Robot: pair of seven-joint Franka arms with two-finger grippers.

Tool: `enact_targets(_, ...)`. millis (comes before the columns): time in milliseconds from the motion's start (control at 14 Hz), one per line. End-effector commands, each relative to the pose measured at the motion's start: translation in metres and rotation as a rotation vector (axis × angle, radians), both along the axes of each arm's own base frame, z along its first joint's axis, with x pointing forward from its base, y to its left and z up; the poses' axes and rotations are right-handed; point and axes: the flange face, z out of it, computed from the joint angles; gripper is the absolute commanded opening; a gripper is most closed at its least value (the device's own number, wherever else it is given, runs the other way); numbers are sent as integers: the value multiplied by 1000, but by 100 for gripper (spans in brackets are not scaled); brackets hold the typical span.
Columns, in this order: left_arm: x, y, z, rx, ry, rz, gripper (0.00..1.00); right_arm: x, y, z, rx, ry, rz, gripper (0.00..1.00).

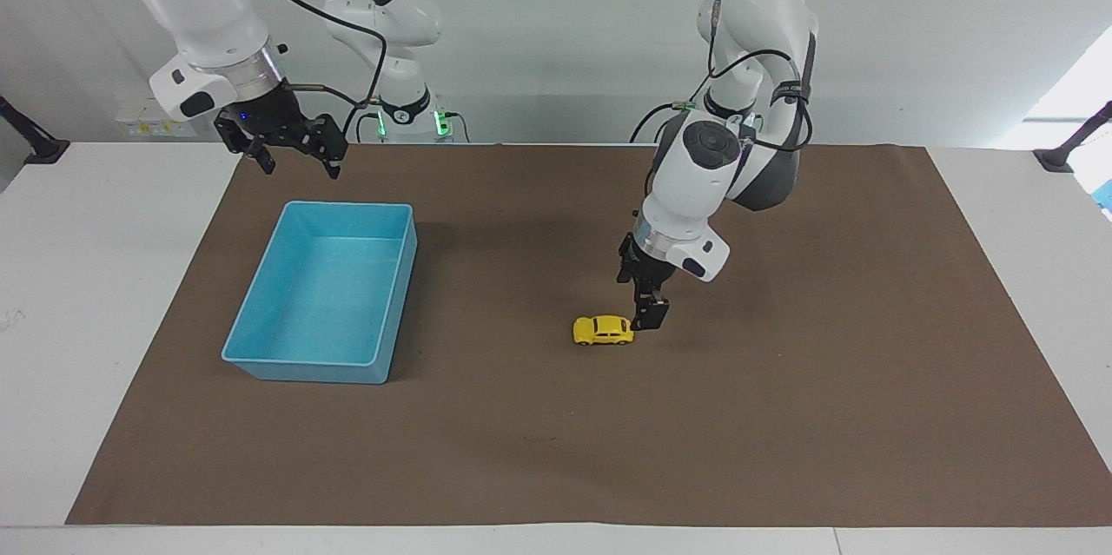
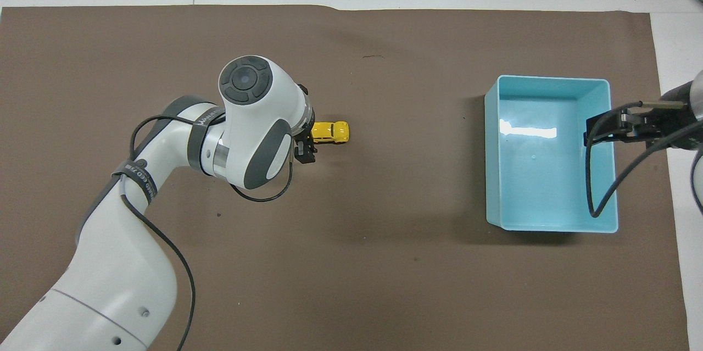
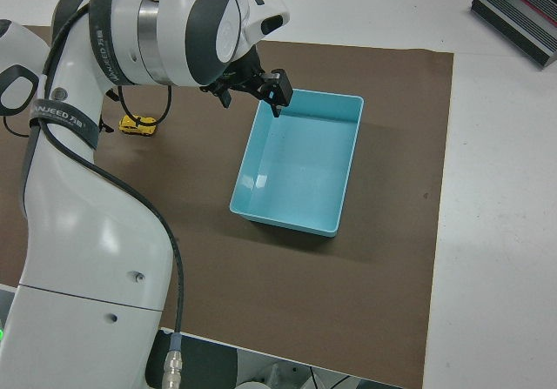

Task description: Wind up and store yellow beetle car

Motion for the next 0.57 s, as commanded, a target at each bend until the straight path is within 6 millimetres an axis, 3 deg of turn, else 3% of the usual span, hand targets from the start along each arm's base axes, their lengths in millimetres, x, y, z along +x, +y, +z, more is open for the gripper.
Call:
enact_targets(0, 5, -9, -6, 11, -17, -15, 100, -2, -4, 3, 11, 4, 11, 100)
enact_targets(356, -6, -29, -17, 5, -16, -34, 100, -2, -5, 3, 11, 4, 9, 100)
enact_targets(499, -5, -29, -18, 1, -17, -29, 100, -2, -5, 3, 11, 4, 9, 100)
